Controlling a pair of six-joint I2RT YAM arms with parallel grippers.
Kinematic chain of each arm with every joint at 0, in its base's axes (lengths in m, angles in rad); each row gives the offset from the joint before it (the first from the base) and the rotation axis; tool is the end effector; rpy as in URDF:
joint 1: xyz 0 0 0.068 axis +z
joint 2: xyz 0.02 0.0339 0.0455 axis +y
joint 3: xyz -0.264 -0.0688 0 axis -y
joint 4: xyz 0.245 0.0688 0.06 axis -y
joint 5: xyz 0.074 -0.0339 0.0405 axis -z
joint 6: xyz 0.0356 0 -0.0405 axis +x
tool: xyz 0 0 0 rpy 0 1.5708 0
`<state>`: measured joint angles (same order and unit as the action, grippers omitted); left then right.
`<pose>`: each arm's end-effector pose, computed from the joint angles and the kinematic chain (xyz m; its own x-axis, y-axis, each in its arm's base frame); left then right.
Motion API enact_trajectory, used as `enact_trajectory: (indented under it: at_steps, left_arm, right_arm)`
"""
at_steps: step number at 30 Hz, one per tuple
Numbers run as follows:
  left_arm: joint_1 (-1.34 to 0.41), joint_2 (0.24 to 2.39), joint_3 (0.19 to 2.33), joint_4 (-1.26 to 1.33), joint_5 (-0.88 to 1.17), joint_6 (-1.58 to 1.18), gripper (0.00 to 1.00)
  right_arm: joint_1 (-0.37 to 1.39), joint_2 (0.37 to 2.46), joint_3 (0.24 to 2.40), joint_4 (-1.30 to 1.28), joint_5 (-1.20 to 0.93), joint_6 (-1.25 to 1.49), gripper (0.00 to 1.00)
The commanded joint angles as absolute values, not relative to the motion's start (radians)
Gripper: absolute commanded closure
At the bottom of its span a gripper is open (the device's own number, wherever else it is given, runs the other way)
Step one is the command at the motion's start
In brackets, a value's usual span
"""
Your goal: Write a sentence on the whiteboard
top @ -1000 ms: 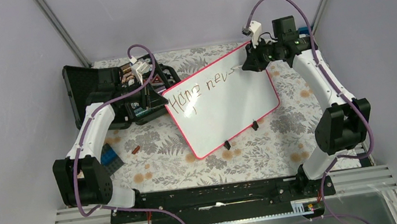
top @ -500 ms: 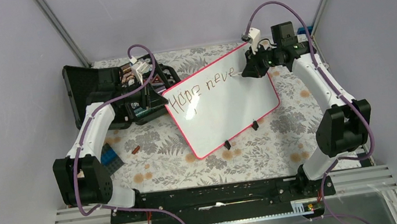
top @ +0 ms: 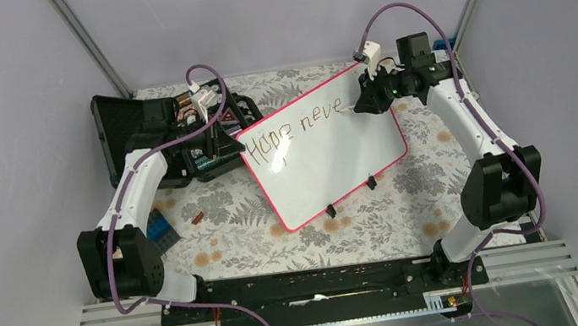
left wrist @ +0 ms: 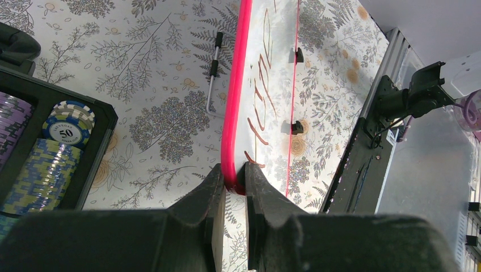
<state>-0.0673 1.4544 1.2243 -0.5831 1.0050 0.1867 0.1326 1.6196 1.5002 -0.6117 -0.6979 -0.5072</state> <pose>0.3028 -0.0505 0.3106 -0.5981 0.1401 -0.7891 0.7387 0.4782 -0.4751 0.3525 0.0701 0.3400 -0.2990 -0.4153 -0.8591 -0.8245 0.5657 0.0134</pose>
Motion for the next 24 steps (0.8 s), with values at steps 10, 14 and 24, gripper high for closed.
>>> enact_trajectory:
  at_steps: [10, 14, 24]
  left_arm:
    - [-0.093, 1.459, 1.253, -0.554, 0.984, 0.245, 1.00]
    - [-0.094, 1.461, 1.250, -0.553, 0.984, 0.248, 1.00]
    - [-0.094, 1.454, 1.249, -0.557, 0.983, 0.251, 1.00]
  right_arm:
    - [0.096, 1.552, 1.517, -0.639, -0.724, -0.545, 1.00]
    - [0.077, 1.533, 1.533, -0.624, -0.750, -0.514, 1.00]
    - [0.052, 1.598, 1.599, -0.613, -0.749, -0.489, 1.00]
